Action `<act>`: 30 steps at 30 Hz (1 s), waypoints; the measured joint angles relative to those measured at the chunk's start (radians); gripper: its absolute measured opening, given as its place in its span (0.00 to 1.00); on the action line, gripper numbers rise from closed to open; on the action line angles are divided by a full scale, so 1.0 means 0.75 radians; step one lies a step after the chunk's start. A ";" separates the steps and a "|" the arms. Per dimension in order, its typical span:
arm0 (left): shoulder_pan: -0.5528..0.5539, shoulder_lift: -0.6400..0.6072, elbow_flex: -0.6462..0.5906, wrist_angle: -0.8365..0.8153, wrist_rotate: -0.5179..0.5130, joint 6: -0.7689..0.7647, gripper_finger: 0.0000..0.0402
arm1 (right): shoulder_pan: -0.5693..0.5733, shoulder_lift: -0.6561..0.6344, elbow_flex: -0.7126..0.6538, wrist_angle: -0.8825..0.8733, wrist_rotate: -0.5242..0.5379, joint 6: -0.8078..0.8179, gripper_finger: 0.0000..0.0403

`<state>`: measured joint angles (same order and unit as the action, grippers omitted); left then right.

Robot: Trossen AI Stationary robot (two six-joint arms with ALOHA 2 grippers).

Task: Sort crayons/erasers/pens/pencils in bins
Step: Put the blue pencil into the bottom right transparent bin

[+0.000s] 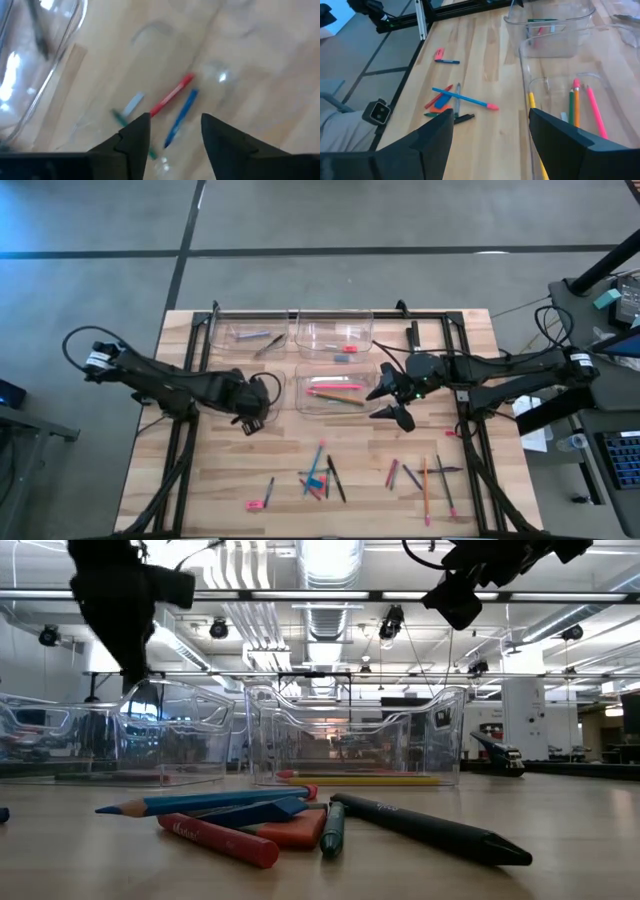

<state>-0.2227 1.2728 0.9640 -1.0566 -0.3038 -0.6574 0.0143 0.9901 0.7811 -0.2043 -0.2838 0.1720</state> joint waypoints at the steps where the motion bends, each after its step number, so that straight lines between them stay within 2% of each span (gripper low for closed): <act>1: -0.019 0.000 0.025 0.014 0.000 -0.020 0.40 | 0.009 -0.001 0.000 0.000 0.000 0.000 0.61; 4: -0.098 0.015 0.084 0.057 0.001 -0.057 0.41 | 0.055 -0.001 -0.001 0.000 0.009 0.004 0.61; 8: -0.246 0.064 0.143 0.128 0.007 -0.071 0.41 | 0.158 -0.001 -0.002 -0.001 0.136 0.005 0.61; 15: -0.425 0.215 0.158 0.494 0.003 -0.220 0.41 | 0.352 -0.001 -0.002 -0.002 0.350 0.019 0.61; 18: -0.445 0.319 0.158 0.670 -0.028 -0.232 0.41 | 0.431 -0.001 -0.002 -0.003 0.429 0.019 0.61; 25: -0.421 0.548 0.163 0.964 -0.048 -0.243 0.41 | 0.565 -0.001 -0.022 0.000 0.494 0.031 0.61; 30: -0.387 0.635 0.163 1.060 -0.050 -0.358 0.41 | 0.623 -0.001 -0.047 -0.002 0.567 0.072 0.61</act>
<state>-0.5126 1.7491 1.0866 -0.2619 -0.3416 -0.9261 0.4814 0.9894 0.7459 -0.2055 0.1413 0.2264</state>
